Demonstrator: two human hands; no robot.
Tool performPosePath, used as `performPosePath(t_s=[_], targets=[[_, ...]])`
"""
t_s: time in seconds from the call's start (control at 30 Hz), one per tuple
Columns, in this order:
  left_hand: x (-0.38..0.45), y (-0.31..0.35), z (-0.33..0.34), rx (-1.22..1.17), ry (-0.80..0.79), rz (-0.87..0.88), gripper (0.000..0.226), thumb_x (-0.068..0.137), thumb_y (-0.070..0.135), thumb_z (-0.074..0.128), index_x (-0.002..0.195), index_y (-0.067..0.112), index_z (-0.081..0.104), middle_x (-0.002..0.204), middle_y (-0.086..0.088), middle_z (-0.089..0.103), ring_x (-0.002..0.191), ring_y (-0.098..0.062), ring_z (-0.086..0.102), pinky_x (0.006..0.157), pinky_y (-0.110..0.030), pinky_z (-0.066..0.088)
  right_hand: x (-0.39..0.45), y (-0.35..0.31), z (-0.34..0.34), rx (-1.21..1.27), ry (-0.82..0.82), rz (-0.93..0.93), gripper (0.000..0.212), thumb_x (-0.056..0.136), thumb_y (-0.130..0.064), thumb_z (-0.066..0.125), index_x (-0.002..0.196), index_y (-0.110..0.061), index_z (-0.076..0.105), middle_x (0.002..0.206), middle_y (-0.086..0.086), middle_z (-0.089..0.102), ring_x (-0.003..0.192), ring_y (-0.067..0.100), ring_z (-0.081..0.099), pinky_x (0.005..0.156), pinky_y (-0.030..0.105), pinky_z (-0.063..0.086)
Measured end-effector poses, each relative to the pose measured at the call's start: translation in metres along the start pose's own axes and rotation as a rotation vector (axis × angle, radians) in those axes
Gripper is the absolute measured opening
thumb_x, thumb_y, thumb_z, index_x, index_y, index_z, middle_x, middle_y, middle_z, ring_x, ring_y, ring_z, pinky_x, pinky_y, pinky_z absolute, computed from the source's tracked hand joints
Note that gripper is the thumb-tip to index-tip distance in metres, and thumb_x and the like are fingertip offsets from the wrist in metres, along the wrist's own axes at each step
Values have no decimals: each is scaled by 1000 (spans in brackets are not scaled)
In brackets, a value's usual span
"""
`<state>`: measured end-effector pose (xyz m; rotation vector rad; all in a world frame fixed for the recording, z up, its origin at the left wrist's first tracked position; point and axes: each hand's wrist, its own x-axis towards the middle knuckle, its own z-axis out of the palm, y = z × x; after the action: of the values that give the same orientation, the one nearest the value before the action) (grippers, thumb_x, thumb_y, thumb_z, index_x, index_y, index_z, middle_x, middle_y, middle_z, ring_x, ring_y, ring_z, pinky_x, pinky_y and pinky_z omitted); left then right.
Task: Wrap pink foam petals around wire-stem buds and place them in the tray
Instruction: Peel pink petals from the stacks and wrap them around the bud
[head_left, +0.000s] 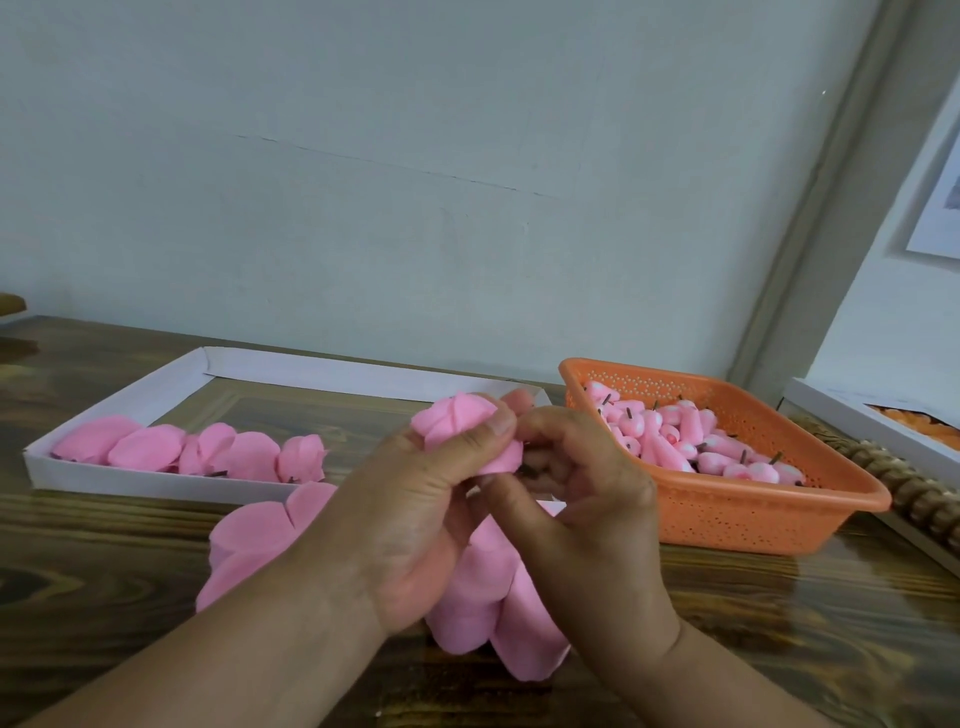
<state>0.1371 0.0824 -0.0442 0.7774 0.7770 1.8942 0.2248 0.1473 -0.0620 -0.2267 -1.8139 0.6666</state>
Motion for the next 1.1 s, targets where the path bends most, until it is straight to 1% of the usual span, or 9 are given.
performPosePath(t_s=[0.17, 0.3, 0.43, 0.63, 0.7, 0.8, 0.87, 1.0, 1.1], targets=[[-1, -3, -7, 88, -69, 32, 13, 66, 12, 76, 70, 4, 66, 93, -8, 71, 106, -18, 64, 95, -36, 50, 1, -7, -2, 359, -49, 233, 19, 75, 5, 69, 81, -12, 64, 73, 2, 69, 66, 9, 66, 62, 18, 52], [2, 0, -15, 83, -274, 15, 48, 60, 24, 84, 105, 9, 72, 112, -14, 70, 105, -24, 66, 89, -33, 54, 7, -7, -10, 534, -48, 383, 17, 69, -5, 74, 81, -4, 62, 67, 7, 69, 60, 14, 65, 56, 19, 51], [1, -4, -15, 142, -445, -89, 58, 67, 39, 78, 118, 13, 66, 122, -12, 65, 118, -25, 59, 104, -35, 43, 6, -6, -8, 579, -92, 455, 14, 67, -7, 71, 80, -8, 66, 72, 10, 71, 63, 16, 67, 55, 21, 50], [0, -2, -20, 10, -479, -116, 52, 66, 28, 80, 112, 6, 67, 112, -14, 69, 104, -22, 67, 87, -28, 54, 4, -8, -7, 651, -215, 481, 11, 71, -11, 71, 79, -5, 67, 71, 12, 70, 61, 19, 66, 55, 26, 53], [1, 1, -21, 29, -460, -111, 63, 58, 31, 86, 113, 6, 66, 110, -18, 68, 77, -17, 70, 70, -24, 55, 4, -10, -6, 682, -257, 517, 8, 71, -13, 69, 76, -8, 70, 61, 13, 66, 51, 19, 62, 49, 24, 51], [1, 5, -24, 136, -398, -114, 73, 46, 39, 91, 108, 8, 70, 93, -41, 52, 37, -5, 45, 45, -17, 43, 4, -14, -3, 786, -348, 592, 8, 72, -19, 66, 70, -13, 71, 52, 11, 59, 44, 17, 56, 47, 23, 48], [-1, 8, -23, 158, -437, -100, 62, 47, 39, 90, 102, 13, 75, 79, -34, 60, 33, -4, 46, 42, -15, 43, 4, -15, -2, 878, -392, 633, 12, 74, -18, 62, 72, -15, 73, 50, 9, 57, 43, 15, 54, 47, 22, 48], [-4, 13, -22, 180, -459, -72, 39, 48, 40, 90, 77, 17, 77, 124, -9, 65, 32, -5, 50, 38, -16, 41, 3, -18, -2, 978, -450, 659, 9, 76, -21, 70, 81, -15, 74, 49, 7, 57, 43, 12, 55, 50, 21, 49], [-9, 16, -19, 192, -465, -81, 30, 53, 36, 86, 72, 17, 76, 119, 1, 68, 34, -7, 55, 35, -16, 43, 1, -18, -1, 1049, -500, 659, 21, 73, -31, 69, 84, -14, 73, 53, 5, 61, 45, 11, 57, 51, 21, 50]])
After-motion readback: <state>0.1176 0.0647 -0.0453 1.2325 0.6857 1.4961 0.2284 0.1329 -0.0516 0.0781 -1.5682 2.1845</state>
